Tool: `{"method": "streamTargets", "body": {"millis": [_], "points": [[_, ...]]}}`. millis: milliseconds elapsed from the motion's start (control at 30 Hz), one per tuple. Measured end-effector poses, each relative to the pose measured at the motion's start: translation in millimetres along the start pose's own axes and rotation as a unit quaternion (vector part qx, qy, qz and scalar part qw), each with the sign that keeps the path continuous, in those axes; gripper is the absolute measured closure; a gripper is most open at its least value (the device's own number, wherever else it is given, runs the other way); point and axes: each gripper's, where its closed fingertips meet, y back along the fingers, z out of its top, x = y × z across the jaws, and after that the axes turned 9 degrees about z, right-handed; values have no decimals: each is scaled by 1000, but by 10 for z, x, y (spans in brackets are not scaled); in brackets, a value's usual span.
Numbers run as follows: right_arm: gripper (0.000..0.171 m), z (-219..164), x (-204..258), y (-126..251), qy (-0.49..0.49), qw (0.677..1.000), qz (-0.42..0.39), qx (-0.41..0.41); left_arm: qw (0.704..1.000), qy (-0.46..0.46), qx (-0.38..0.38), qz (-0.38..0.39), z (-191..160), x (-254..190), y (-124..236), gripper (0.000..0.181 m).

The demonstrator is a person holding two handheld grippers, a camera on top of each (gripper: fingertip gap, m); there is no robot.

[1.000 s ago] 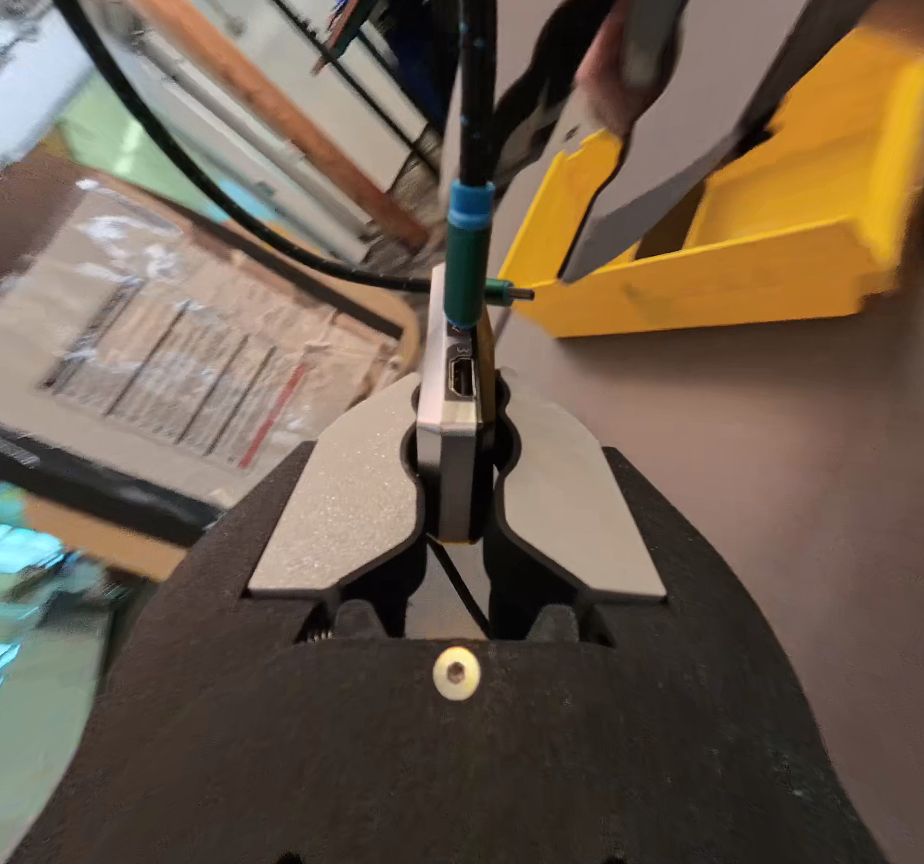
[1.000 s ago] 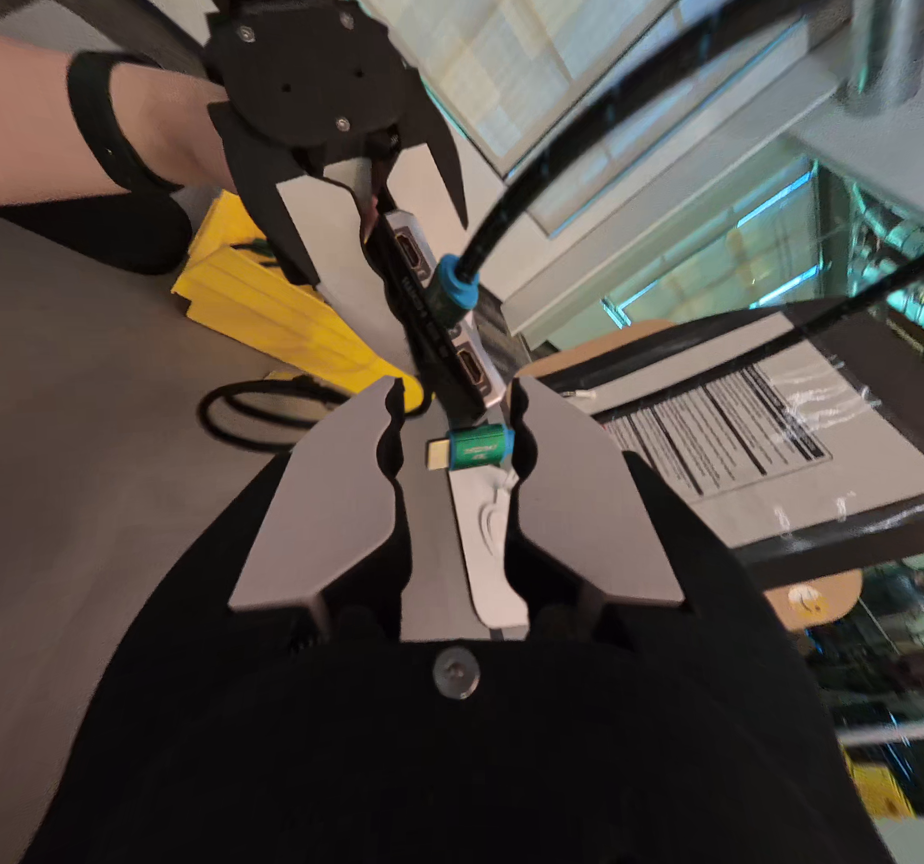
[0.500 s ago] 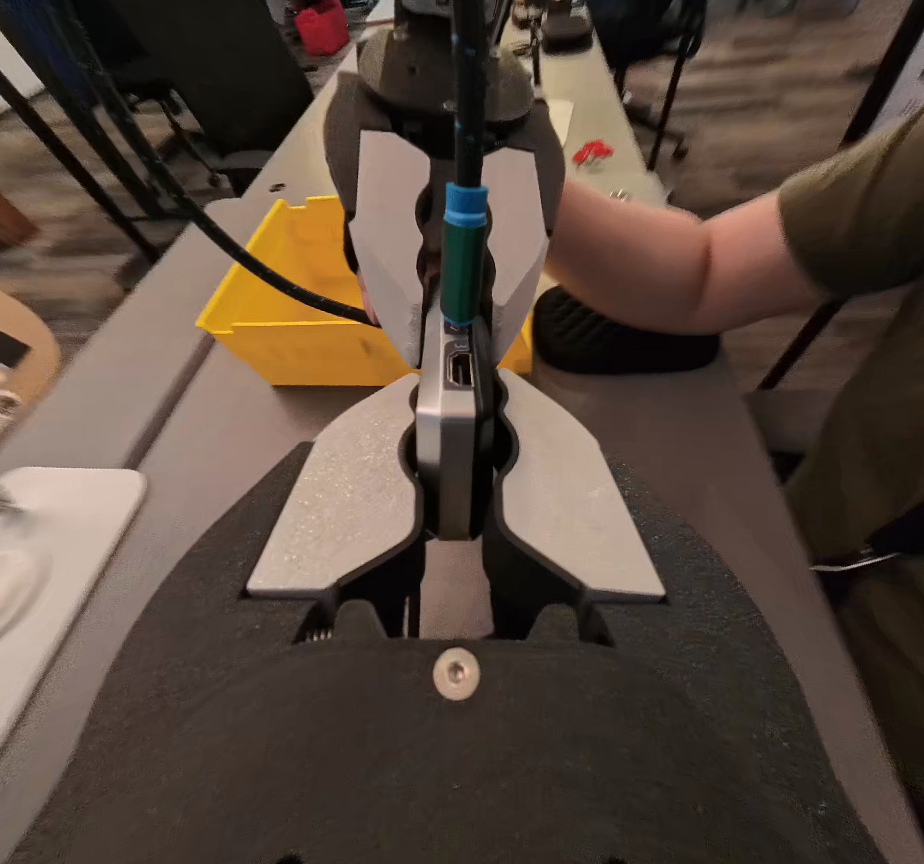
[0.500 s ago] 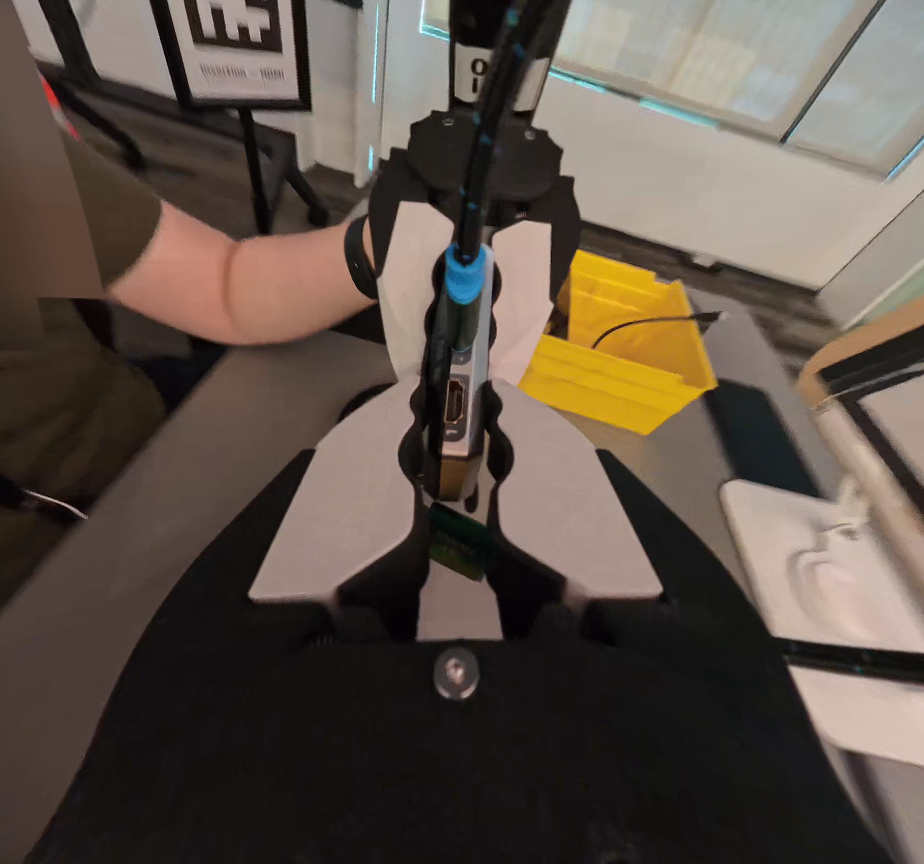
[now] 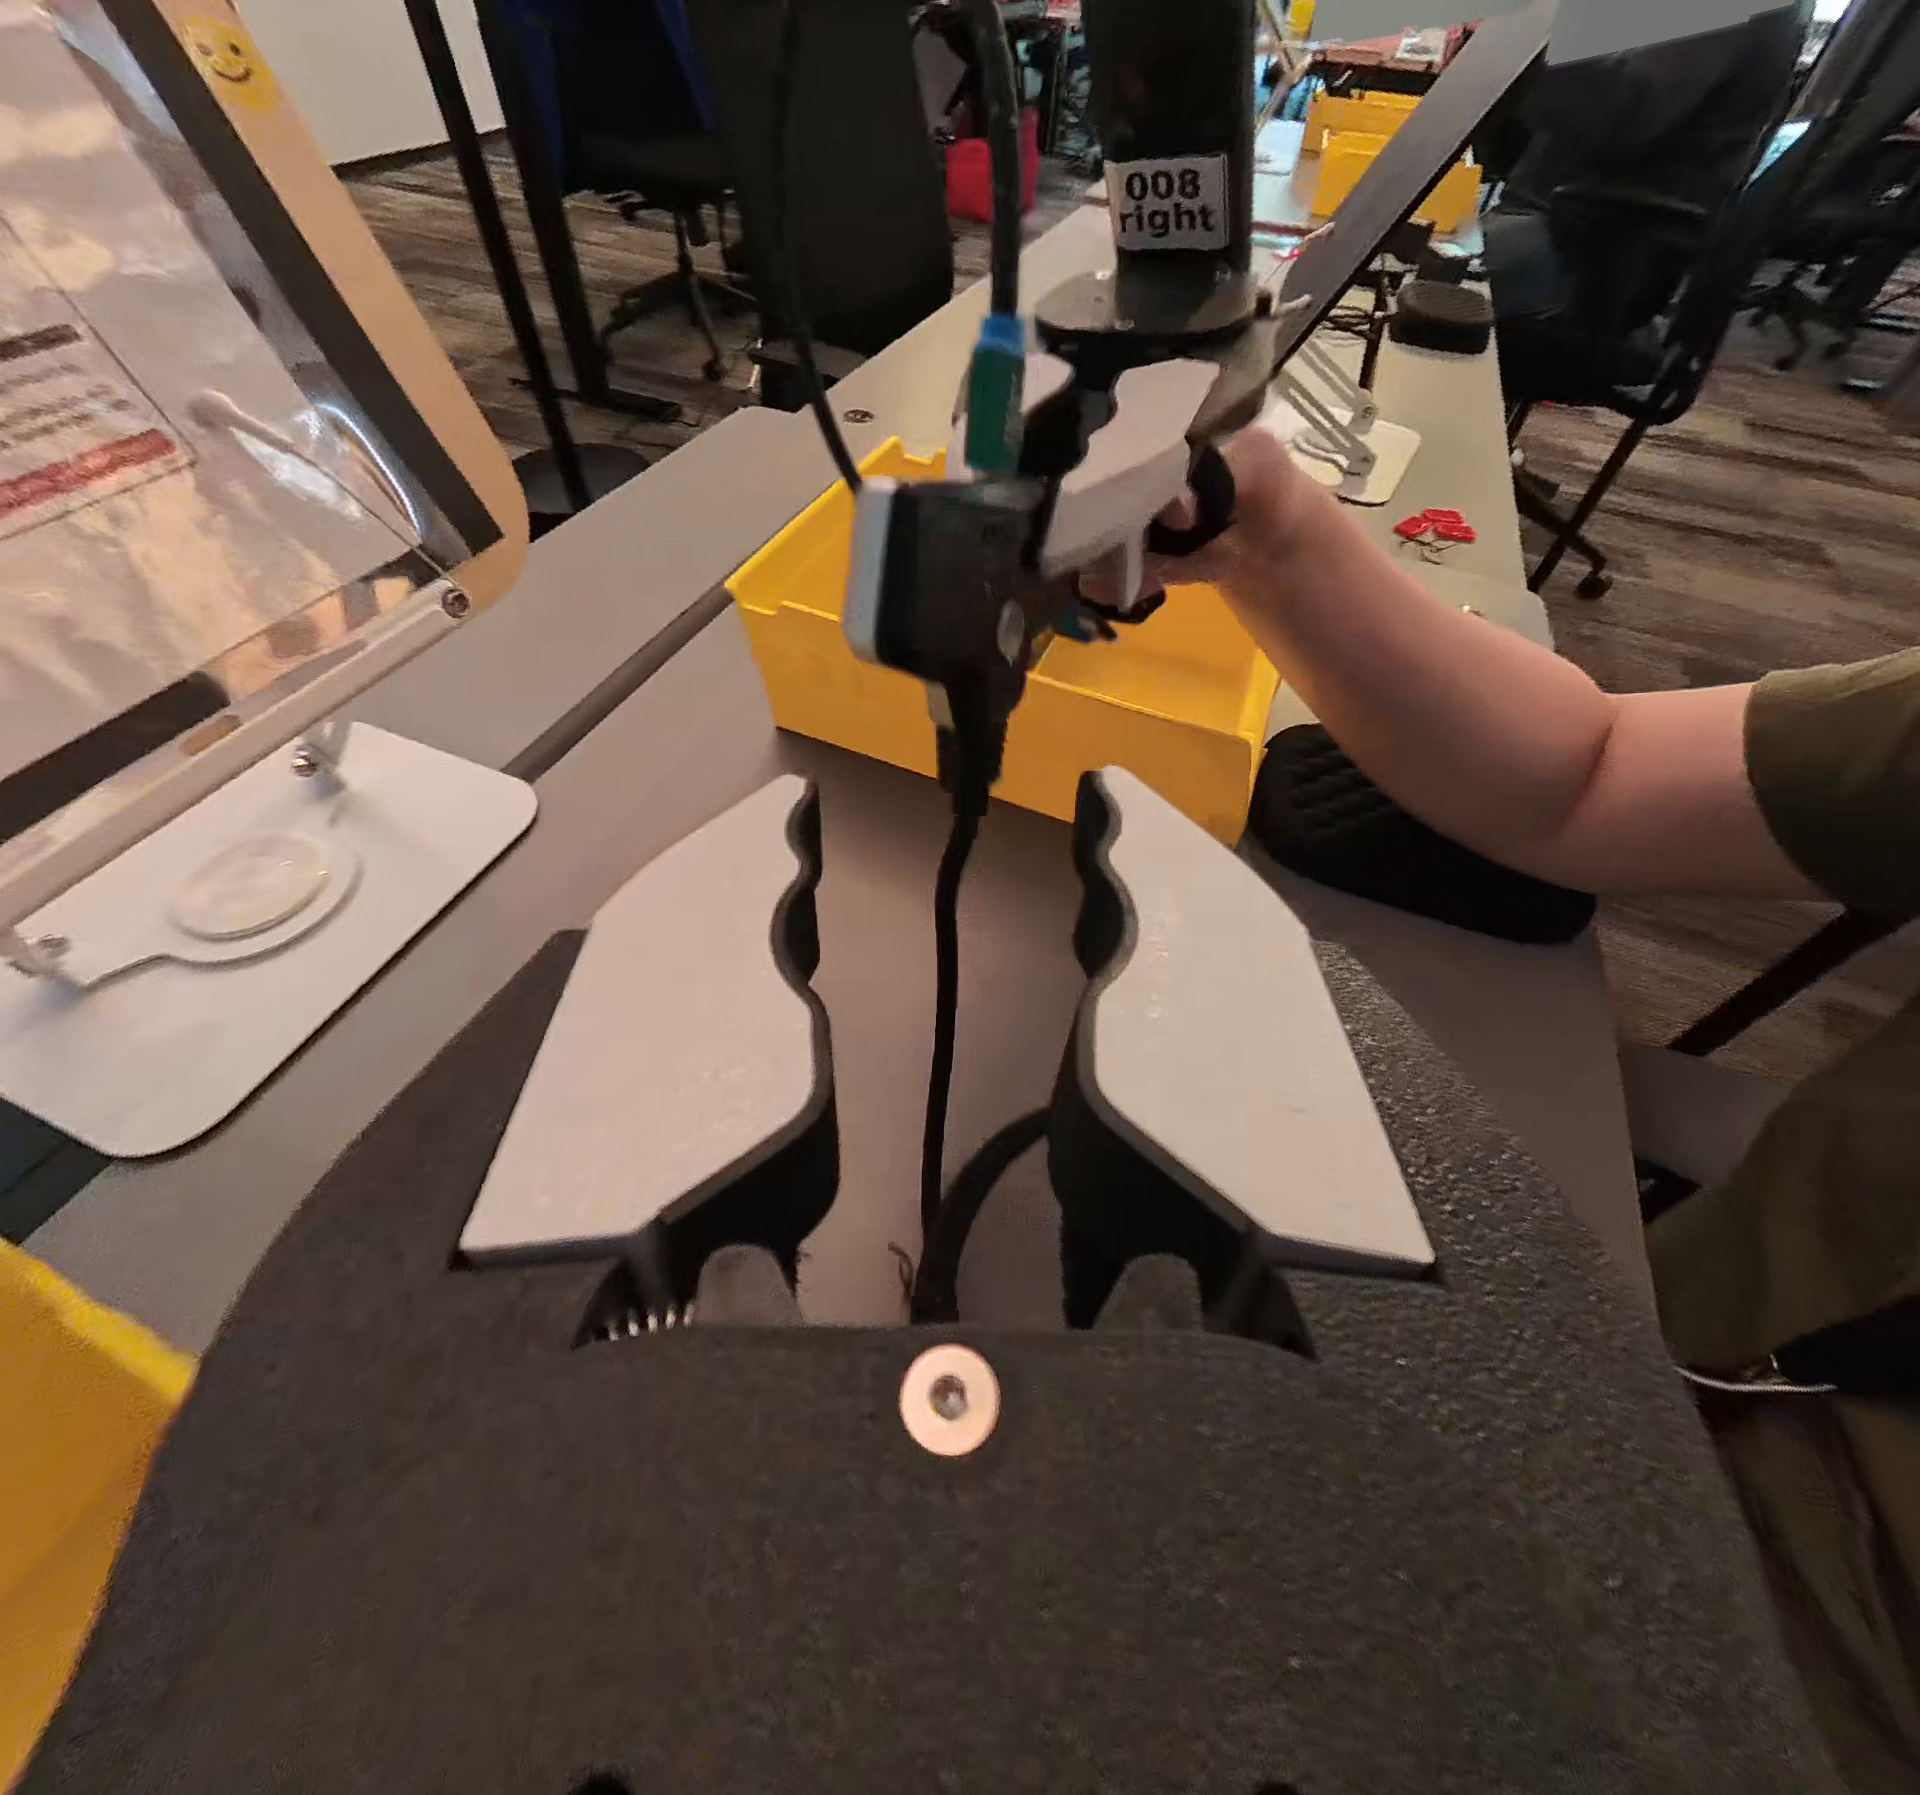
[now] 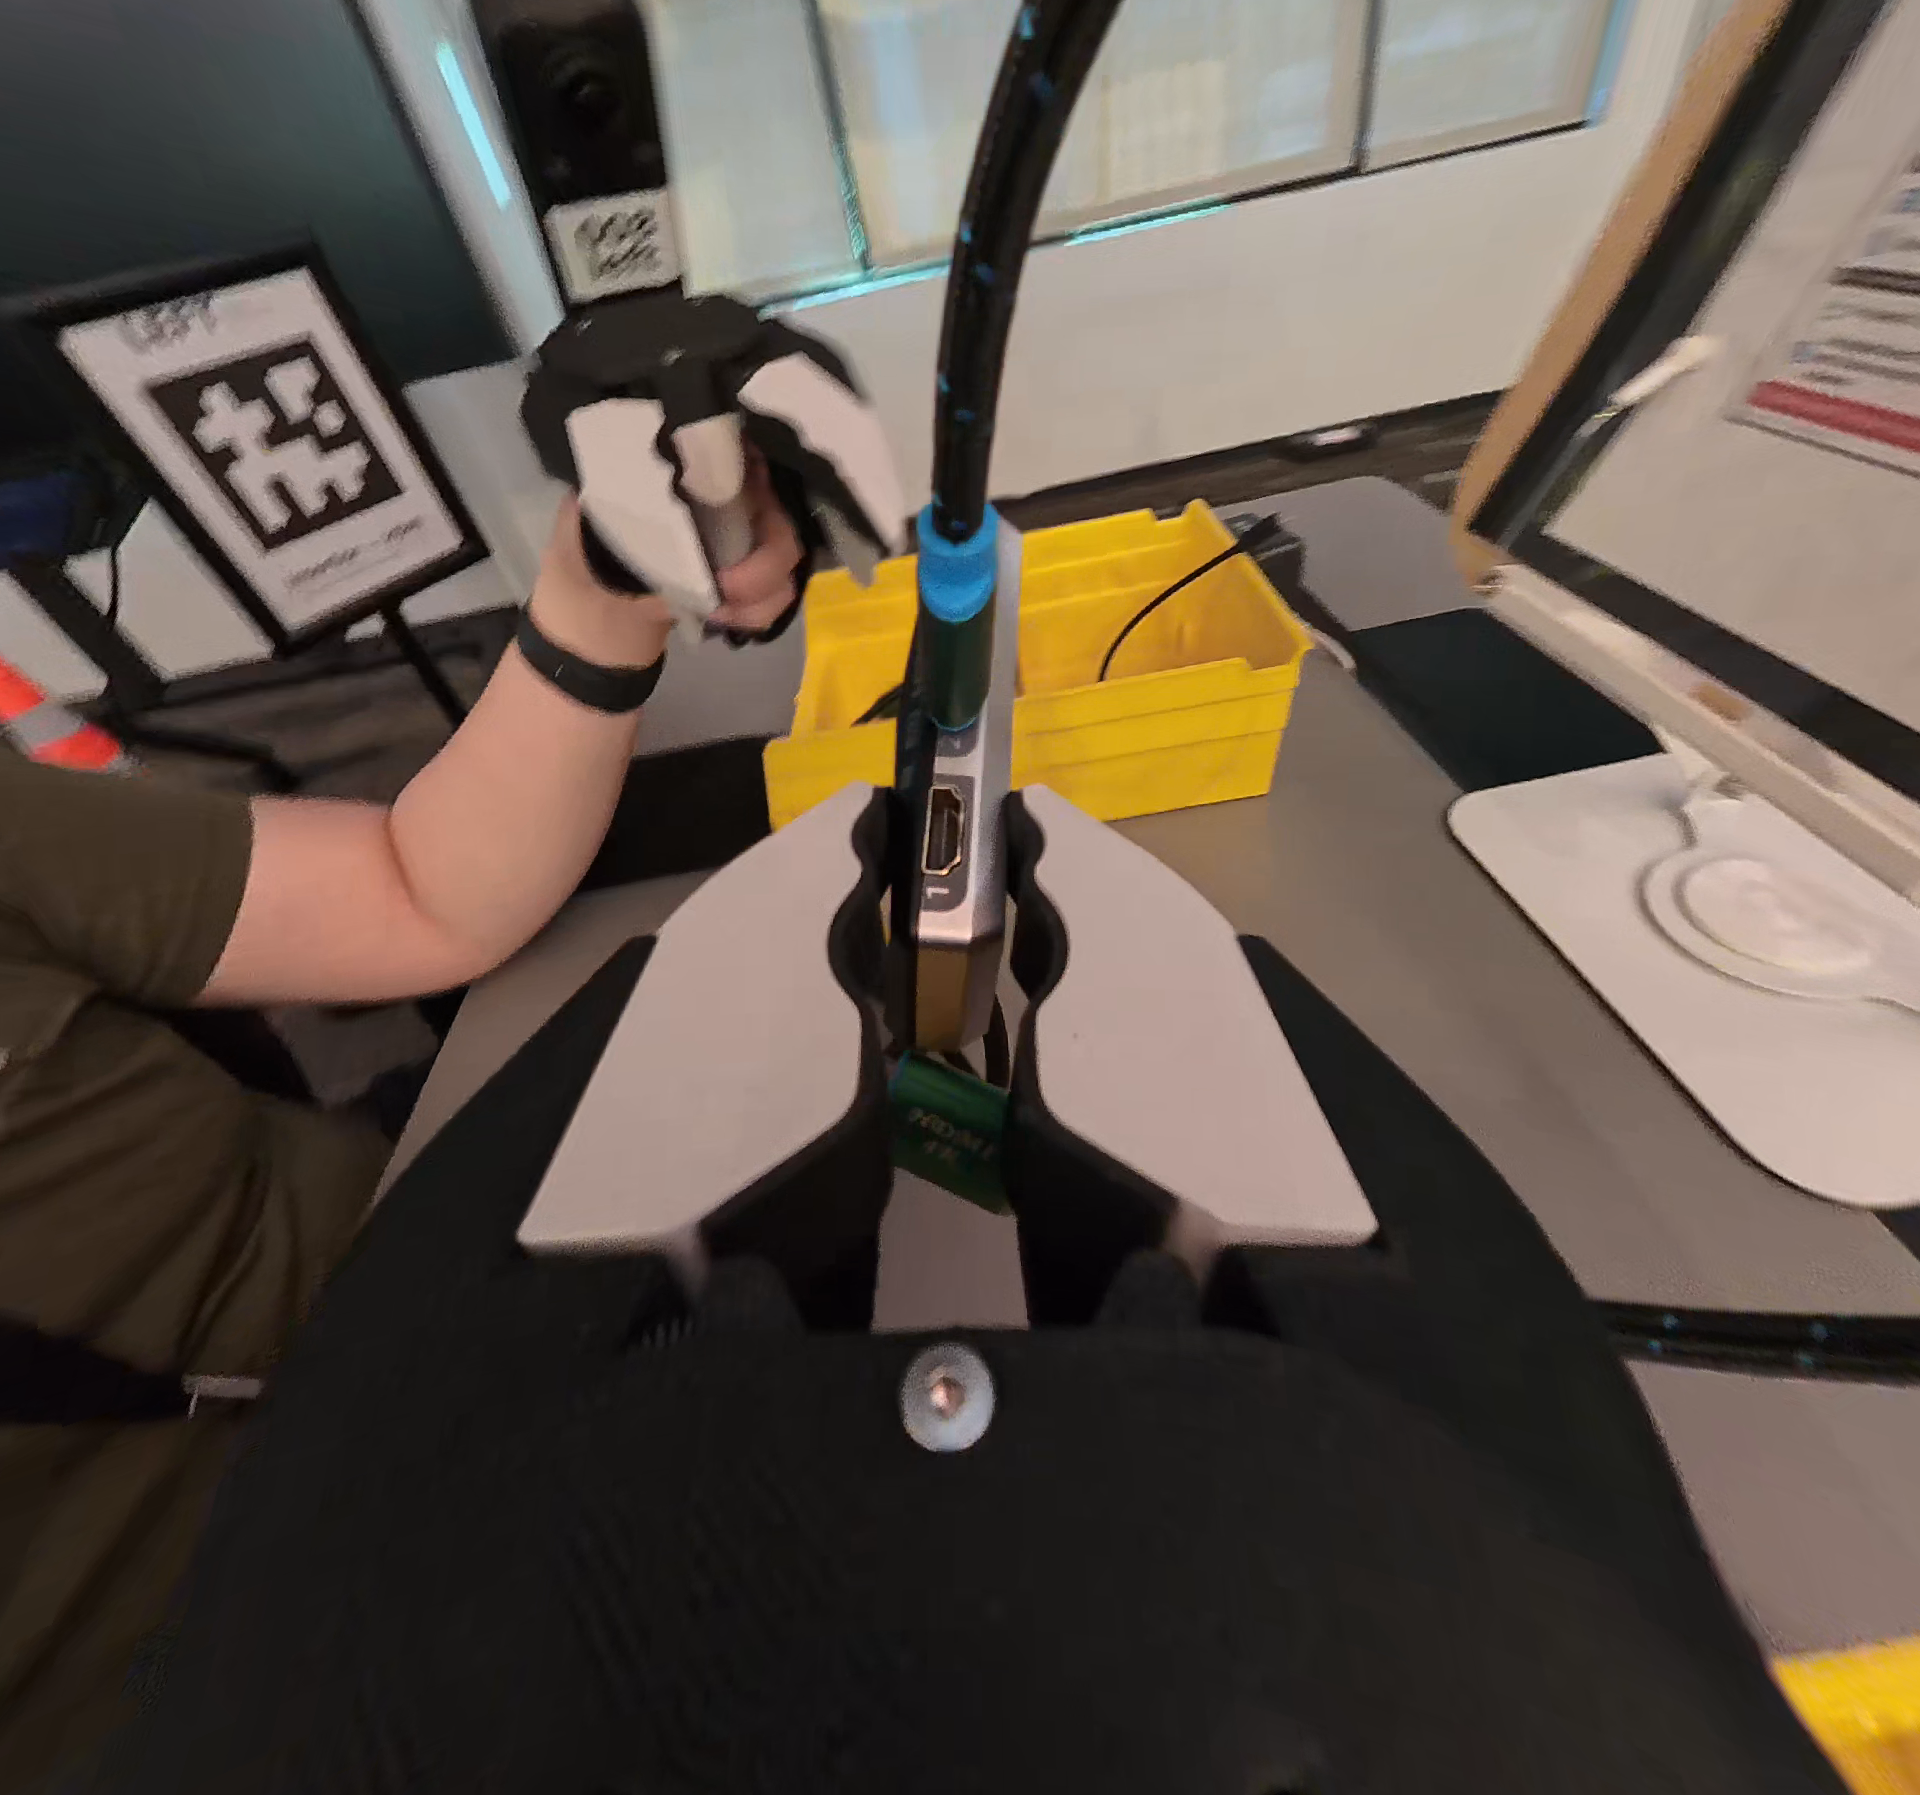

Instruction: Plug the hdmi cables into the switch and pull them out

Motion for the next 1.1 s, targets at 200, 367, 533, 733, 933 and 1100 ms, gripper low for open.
{"method": "streamTargets", "body": {"millis": [200,367,533,733,933,1100], "points": [[151,324,-167,424,-34,993,-76,-89,997,-52,51,21,-90,-54,25,135],[151,667,13,802,17,979,-166,-119,996,-68,50,26,-49,-70,103,136],[151,1198,30,1309,43,961,-247,-117,998,-62,11,29,67,-37,259,138],[151,1949,12,1991,79,929,-356,-67,998,-53,-15,12,153,-59,375,141],[150,2232,79,2587,80,904,-409,-95,998,-60,-3,10,109,-83,376,141],[151,1723,-220,2728,40,891,-452,-10,997,-77,11,2,53,-128,323,141]]}}
